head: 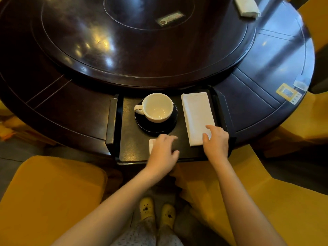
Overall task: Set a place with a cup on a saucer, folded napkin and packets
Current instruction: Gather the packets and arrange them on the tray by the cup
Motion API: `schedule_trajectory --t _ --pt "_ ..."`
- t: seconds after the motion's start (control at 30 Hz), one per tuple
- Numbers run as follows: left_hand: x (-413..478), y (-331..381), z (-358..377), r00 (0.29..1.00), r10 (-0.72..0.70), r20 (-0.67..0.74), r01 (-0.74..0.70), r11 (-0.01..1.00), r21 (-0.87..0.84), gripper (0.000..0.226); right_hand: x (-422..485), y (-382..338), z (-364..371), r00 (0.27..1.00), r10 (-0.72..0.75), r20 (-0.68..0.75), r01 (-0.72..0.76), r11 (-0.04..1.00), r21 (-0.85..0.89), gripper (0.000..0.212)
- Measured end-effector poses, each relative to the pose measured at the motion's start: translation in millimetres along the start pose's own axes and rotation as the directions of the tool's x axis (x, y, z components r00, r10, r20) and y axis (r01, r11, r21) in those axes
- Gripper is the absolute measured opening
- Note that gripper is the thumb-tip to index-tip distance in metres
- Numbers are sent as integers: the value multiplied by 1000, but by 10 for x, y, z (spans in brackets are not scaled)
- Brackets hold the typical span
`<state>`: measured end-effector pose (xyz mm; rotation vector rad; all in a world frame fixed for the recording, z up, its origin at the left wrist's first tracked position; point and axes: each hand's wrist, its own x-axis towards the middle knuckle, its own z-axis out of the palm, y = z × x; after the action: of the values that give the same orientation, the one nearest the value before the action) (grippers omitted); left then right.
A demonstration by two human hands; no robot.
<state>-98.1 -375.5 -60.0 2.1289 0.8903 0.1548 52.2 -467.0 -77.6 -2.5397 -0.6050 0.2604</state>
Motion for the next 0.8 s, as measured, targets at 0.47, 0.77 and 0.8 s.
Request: schedule_trajectory --t 0.47,0.77,0.8 --pt "297 422 678 978 -182 104 179 983 38 32 -102 278 5 991 26 135 -18 998 -57 34" --pt "178 460 651 970 -213 114 213 977 17 27 -183 291 -9 983 40 180 -32 998 -48 37" --pt "167 464 616 973 -203 108 204 979 0 32 -180 271 -23 982 49 184 -40 998 -51 38"
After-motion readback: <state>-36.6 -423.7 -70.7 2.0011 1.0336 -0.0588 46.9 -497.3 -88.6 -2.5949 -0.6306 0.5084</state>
